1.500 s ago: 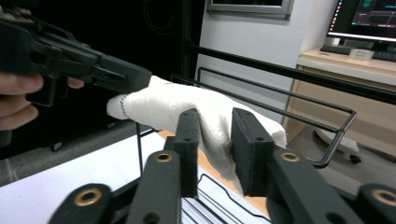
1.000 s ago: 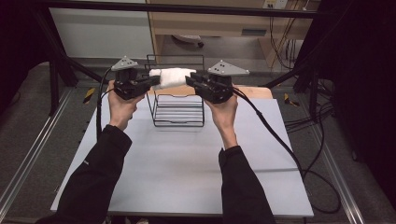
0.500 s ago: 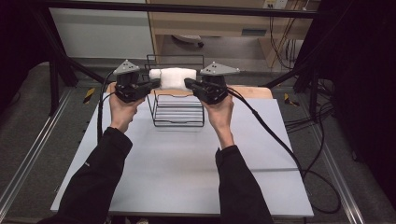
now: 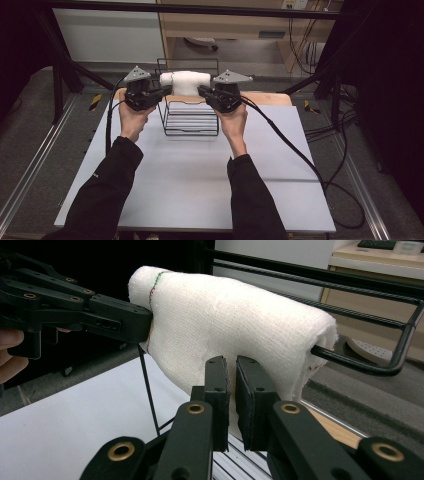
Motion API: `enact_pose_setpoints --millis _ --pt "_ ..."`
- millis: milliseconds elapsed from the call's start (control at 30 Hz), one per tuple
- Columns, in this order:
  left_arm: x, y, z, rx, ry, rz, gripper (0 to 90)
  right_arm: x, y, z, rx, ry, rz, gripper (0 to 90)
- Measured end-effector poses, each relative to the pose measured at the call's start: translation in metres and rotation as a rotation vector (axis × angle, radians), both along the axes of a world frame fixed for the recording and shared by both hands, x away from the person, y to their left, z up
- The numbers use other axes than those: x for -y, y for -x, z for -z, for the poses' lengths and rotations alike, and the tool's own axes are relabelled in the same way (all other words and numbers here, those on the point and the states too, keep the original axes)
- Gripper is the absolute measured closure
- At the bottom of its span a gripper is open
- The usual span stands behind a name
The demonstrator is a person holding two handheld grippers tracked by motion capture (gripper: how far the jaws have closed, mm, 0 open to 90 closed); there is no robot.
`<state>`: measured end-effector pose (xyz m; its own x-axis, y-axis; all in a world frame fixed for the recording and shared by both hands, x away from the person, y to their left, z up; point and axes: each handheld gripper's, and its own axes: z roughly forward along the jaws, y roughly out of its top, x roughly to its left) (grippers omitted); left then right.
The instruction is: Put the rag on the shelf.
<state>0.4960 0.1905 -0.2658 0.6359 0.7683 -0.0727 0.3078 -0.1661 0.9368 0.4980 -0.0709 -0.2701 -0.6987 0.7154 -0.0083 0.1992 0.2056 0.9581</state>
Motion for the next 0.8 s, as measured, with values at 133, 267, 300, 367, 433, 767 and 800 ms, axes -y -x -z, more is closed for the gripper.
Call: enact_pose_setpoints --millis 133,267,300,367,433,767,800 --pt "0.000 0.001 0.000 0.002 0.002 0.003 88.5 0.001 0.002 -0.001 0.005 0.001 -0.006 81.4" --pt "-0.001 0.005 -0.002 0.010 -0.002 0.017 85.3 0.002 0.007 -0.004 0.020 -0.012 -0.014 76.7" --pt "-0.001 0.006 -0.003 0.012 0.001 0.020 84.3 0.003 0.009 -0.006 0.022 -0.015 -0.015 75.3" --pt "-0.002 0.009 -0.005 0.019 -0.001 0.022 83.7 0.006 0.013 -0.009 0.026 -0.020 -0.017 72.1" --pt "-0.003 0.012 -0.007 0.023 -0.003 0.024 81.5 0.009 0.016 -0.013 0.023 -0.031 -0.022 68.1" --pt "-0.016 0.028 -0.006 0.017 -0.037 0.027 60.2 0.026 0.034 -0.018 -0.015 -0.049 -0.043 39.7" --pt "-0.018 0.030 -0.004 0.013 -0.039 0.027 57.5 0.028 0.035 -0.017 -0.024 -0.049 -0.043 36.3"
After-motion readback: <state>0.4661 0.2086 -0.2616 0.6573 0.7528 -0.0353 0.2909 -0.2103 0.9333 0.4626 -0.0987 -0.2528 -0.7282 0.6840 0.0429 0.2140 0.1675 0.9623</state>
